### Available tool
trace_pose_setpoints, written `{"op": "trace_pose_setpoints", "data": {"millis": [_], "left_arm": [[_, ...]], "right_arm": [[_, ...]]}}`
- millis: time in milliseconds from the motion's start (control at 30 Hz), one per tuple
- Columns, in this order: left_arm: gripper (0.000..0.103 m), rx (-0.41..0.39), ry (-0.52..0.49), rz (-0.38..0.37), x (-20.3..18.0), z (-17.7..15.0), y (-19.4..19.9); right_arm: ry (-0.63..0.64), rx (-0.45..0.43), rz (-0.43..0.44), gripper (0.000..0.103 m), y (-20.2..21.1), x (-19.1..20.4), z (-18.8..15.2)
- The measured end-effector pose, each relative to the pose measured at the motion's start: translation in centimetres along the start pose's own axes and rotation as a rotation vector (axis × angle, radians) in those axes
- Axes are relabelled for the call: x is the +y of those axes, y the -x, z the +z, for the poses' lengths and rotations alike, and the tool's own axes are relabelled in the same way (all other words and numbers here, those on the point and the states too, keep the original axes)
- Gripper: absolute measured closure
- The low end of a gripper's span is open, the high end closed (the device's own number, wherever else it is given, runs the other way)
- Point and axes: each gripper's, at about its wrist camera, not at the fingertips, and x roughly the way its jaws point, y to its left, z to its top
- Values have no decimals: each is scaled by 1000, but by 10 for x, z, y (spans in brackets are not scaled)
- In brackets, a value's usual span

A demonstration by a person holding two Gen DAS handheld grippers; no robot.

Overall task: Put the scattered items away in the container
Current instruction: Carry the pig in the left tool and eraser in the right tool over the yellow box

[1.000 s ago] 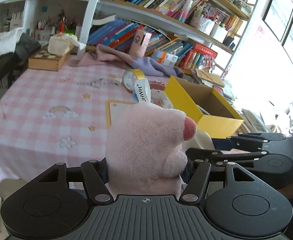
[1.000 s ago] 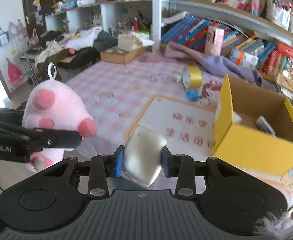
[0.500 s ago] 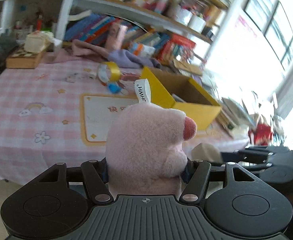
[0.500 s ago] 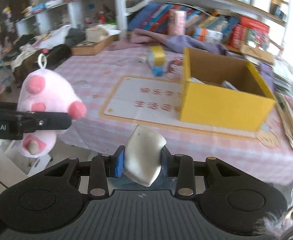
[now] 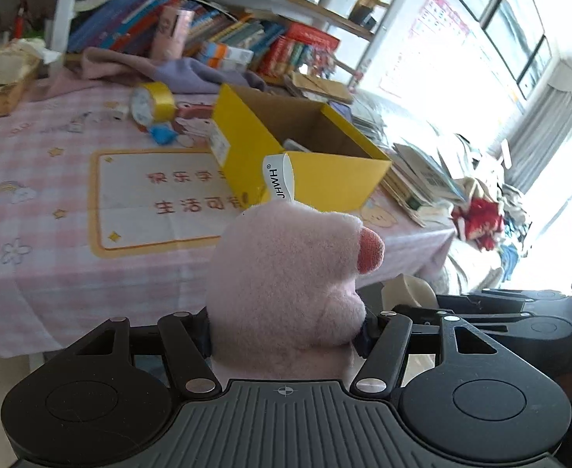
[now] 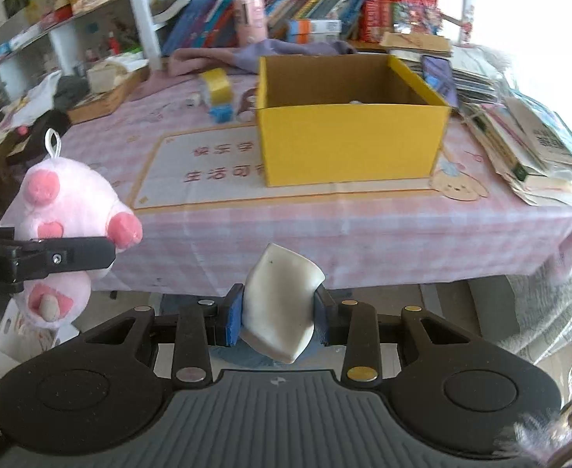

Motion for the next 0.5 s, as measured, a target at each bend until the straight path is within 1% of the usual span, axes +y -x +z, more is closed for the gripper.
{"op": "trace_pose_setpoints", "data": {"millis": [200, 367, 500], "left_arm": [[40, 19, -57, -45, -18, 8, -14], [40, 38, -56, -100, -25, 10, -29], [40, 44, -57, -129, -33, 13, -42]], "right_arm": [[-38, 1, -28, 70, 3, -15, -1], [-53, 13, -55, 70, 5, -23, -3], [-60, 26, -69, 70, 4, -33, -3]]}}
